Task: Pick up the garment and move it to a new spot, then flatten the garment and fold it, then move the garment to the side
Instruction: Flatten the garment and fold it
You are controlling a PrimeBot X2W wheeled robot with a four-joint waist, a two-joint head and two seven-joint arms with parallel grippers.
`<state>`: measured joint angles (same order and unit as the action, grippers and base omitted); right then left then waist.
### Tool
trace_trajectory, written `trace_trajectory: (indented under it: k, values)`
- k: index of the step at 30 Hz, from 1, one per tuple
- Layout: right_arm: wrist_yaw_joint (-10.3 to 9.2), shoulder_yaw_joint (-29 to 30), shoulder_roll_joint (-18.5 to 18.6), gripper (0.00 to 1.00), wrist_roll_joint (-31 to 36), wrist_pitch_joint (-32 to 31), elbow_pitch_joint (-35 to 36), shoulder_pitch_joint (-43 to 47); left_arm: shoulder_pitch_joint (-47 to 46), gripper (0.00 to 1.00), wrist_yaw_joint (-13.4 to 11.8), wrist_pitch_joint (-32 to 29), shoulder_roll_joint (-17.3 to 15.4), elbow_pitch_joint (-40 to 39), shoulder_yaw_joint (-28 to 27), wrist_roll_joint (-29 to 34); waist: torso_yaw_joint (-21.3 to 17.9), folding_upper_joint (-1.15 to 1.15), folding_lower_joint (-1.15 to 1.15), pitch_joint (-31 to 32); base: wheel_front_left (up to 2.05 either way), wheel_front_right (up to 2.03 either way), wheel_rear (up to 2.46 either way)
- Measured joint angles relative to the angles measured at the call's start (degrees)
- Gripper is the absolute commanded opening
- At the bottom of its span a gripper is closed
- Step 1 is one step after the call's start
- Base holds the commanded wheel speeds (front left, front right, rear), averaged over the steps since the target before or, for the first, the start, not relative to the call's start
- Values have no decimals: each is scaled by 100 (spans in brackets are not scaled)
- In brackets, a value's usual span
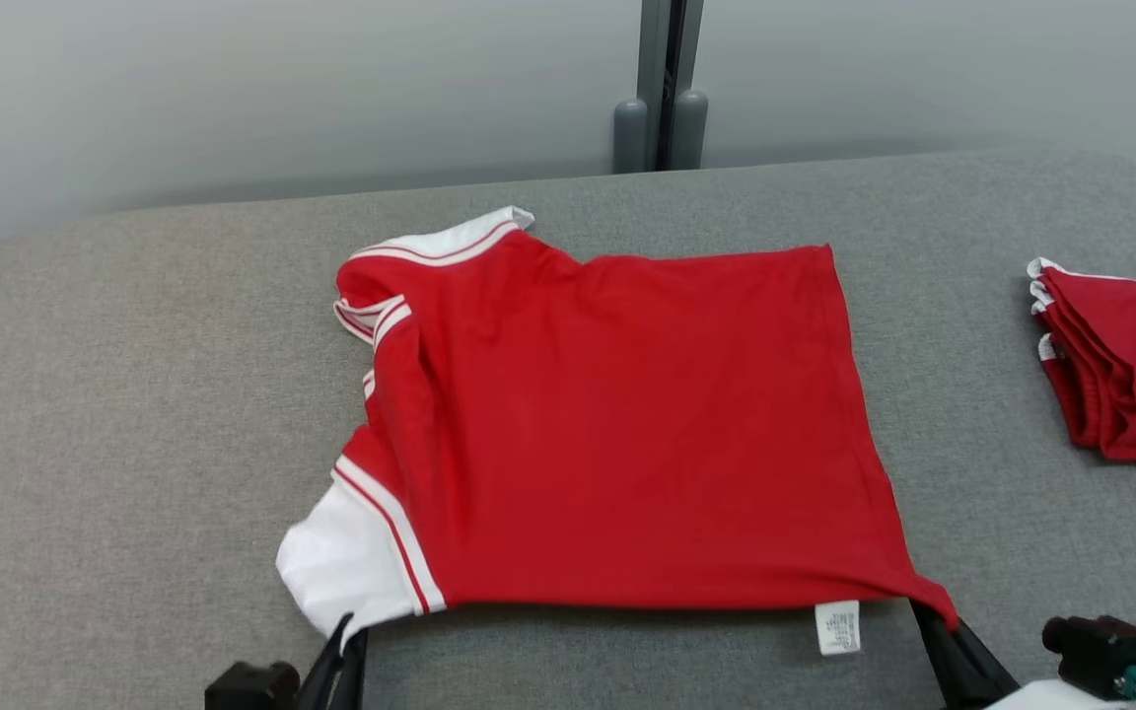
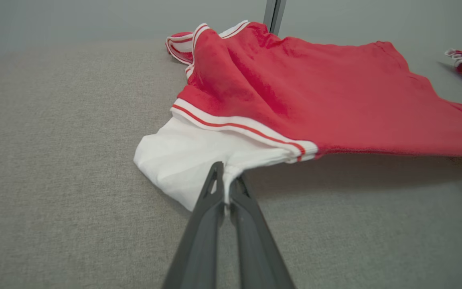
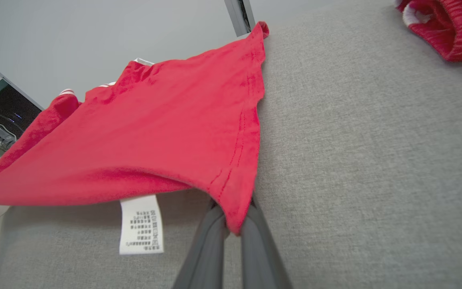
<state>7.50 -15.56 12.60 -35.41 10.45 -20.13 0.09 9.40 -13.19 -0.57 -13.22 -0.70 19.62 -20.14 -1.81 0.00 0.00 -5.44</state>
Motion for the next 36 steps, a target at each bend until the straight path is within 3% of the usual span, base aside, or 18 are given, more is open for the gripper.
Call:
trace_trajectory:
  k: [10,18,27,36]
  values:
    - [0,1173,-556,0,820,-966,1234,1305,1137,0,-615,-736,-22,-1193,122,1,121,0,0,316,0,0,0]
    - [0,1532,-862,0,1125,-1595,1798,1658,1144,0,-722,-957,-141,-1444,157,116,136,0,0,218,0,0,0]
    - [0,1540,-900,0,1280,-2109,1881,972,81,0,-305,-1271,-545,-1278,135,286,98,0,0,-268,0,0,0]
    - [0,1298,-717,0,1217,-1981,1424,-42,-1058,0,107,-1351,-688,-737,154,360,41,0,0,-822,0,0,0]
